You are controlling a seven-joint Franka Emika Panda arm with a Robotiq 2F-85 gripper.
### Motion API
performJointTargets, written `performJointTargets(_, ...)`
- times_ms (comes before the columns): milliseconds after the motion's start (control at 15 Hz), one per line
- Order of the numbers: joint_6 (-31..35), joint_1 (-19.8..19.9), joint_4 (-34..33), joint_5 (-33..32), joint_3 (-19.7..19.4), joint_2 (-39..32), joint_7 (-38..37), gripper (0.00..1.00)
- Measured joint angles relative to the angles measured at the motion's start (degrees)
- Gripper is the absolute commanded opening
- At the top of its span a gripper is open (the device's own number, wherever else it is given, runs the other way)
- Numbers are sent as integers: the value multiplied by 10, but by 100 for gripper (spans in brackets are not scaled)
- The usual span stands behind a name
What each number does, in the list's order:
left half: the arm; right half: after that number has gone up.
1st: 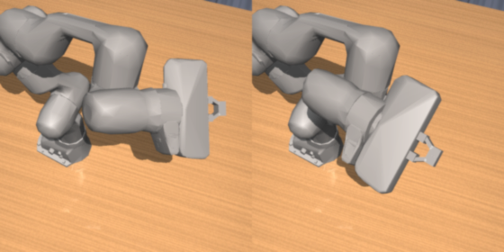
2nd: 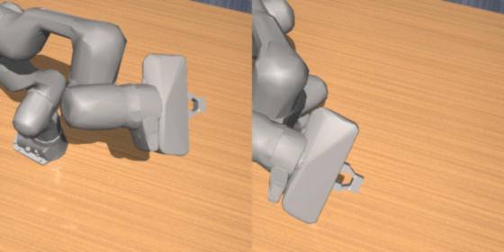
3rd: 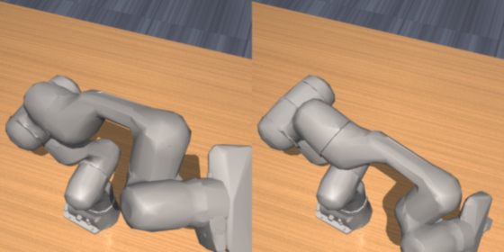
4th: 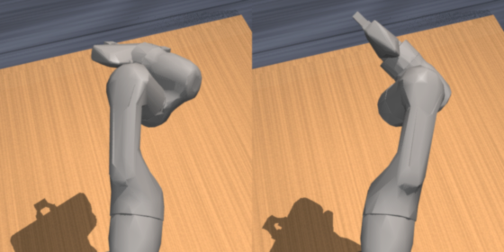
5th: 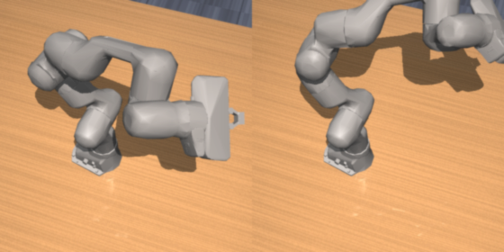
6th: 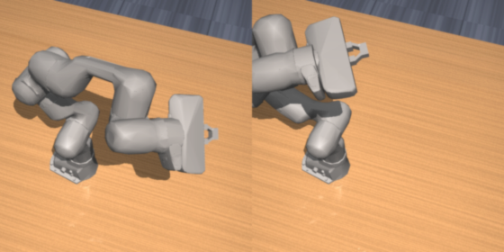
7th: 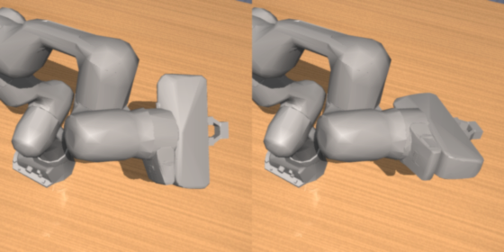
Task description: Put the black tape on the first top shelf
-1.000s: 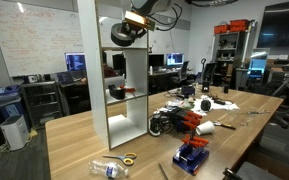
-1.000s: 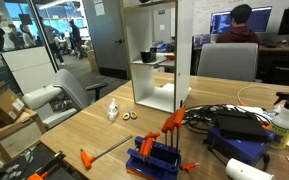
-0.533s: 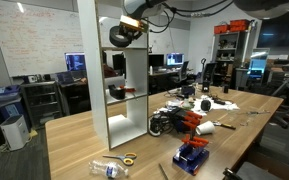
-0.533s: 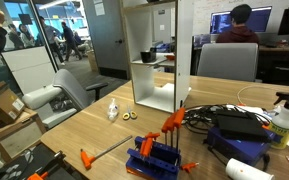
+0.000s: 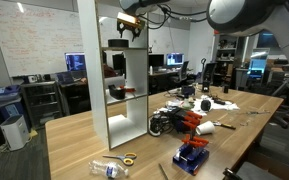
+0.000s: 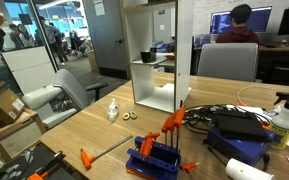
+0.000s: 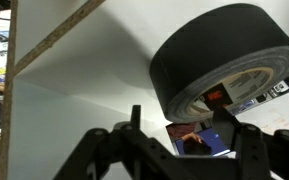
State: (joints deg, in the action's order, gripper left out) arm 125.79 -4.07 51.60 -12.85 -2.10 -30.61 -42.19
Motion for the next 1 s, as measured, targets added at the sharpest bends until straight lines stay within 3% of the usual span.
performJointTargets(400, -67, -1, -80, 7, -3, -44, 5, 100)
performJointTargets(1000, -140, 3, -95, 7, -3, -42, 12, 100)
